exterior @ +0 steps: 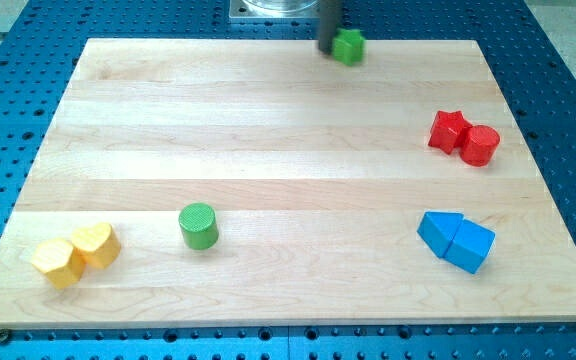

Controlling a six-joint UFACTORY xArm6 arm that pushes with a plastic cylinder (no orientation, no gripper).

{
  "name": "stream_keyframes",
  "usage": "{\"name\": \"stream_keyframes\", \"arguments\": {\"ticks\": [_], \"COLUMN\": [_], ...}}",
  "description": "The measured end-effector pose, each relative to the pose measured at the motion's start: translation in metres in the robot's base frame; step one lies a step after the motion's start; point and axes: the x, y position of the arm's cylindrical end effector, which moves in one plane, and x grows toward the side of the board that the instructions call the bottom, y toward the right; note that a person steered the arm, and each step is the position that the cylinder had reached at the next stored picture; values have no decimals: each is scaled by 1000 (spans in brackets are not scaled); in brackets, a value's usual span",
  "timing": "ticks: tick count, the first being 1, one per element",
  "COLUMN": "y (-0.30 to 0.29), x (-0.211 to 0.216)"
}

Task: Place the green star vertically to the red star

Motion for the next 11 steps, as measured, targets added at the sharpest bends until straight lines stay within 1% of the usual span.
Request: {"name": "stream_keyframes", "arguments": {"ticks": [1, 2, 3, 4, 6, 7, 8, 10, 11], "y": [62, -8, 49, 110, 117, 208, 206, 127, 139], "x": [16, 51, 74, 39, 71, 24, -23, 14, 15]}}
